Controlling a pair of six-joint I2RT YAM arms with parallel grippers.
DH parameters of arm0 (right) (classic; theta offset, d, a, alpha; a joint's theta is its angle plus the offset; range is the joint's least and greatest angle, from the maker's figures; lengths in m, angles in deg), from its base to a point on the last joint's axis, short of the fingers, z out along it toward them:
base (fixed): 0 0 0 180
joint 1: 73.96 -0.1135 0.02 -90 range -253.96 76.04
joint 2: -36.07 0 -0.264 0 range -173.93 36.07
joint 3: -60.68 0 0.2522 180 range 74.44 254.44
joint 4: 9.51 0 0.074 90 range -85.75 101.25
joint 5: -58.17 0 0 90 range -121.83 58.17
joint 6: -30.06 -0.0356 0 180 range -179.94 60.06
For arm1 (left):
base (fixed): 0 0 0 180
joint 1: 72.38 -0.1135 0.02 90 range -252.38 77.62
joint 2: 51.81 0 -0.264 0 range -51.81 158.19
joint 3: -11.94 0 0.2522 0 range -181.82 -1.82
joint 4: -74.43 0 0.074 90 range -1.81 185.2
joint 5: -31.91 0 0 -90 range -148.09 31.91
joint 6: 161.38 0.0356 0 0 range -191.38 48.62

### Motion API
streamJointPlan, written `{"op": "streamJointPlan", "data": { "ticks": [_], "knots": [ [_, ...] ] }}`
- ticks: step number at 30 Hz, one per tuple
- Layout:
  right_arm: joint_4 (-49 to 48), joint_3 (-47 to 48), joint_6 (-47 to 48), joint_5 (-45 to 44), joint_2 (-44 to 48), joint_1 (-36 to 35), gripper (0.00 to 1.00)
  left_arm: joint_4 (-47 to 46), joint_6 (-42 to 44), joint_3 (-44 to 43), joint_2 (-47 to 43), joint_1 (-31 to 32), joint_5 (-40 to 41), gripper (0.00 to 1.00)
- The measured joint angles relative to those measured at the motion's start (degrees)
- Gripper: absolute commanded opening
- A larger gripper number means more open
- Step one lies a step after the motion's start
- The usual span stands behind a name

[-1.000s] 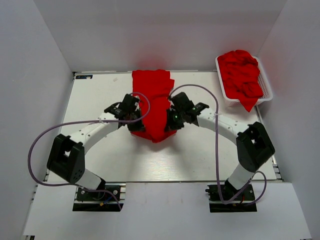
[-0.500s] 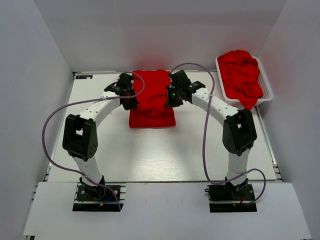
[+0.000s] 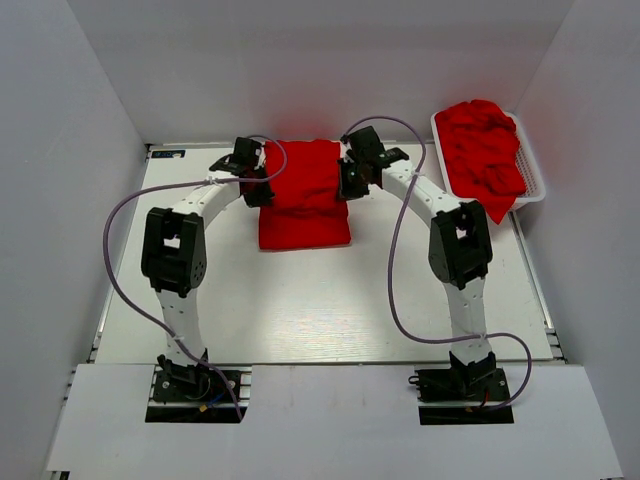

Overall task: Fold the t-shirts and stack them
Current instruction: Fold the folded rectangular tshirt in 1/3 of the way

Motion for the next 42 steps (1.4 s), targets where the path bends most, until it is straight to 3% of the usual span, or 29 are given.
{"op": "streamJointPlan", "data": {
  "ticks": [14,17,18,20,21,22,23,28,34,42],
  "knots": [
    [-3.8,3.1,1.8,5.8,-6.3,3.6,0.00,-5.1,2.7,-6.2,8.6,-2.8,-8.3,0.00],
    [-5.2,4.6,0.8,6.9,-8.3,4.2,0.05,-5.5,2.3,-7.4,9.8,-3.4,-9.0,0.02],
    [-5.9,5.0,0.1,7.4,-8.9,4.3,0.16,-5.7,2.0,-7.8,10.2,-3.7,-9.3,0.09],
    [-7.5,6.2,-2.7,8.2,-10.3,4.7,0.24,-6.1,0.9,-9.7,11.5,-4.3,-10.0,0.24],
    [-8.9,7.1,-4.5,8.9,-11.3,5.0,0.44,-6.5,0.2,-10.9,12.5,-4.7,-10.5,0.35],
    [-10.8,8.3,-7.2,9.7,-12.5,5.3,0.56,-7.0,-0.7,-12.6,13.7,-5.2,-11.6,0.56],
    [-12.5,10.3,-9.9,11.0,-14.1,5.7,0.90,-8.0,-1.8,-14.8,15.4,-5.8,-12.6,0.99],
    [-21.6,15.4,-20.7,16.9,-18.5,8.5,0.90,-10.9,-6.9,-24.8,22.3,-9.3,-18.2,1.00],
    [-23.8,12.9,-22.5,17.7,-16.0,11.1,0.90,-12.1,-7.5,-25.8,21.5,-11.8,-19.2,1.00],
    [-17.1,-4.6,-10.8,13.3,0.3,9.6,0.90,-10.5,1.0,-4.3,4.5,-10.1,-15.5,1.00]
  ]
}}
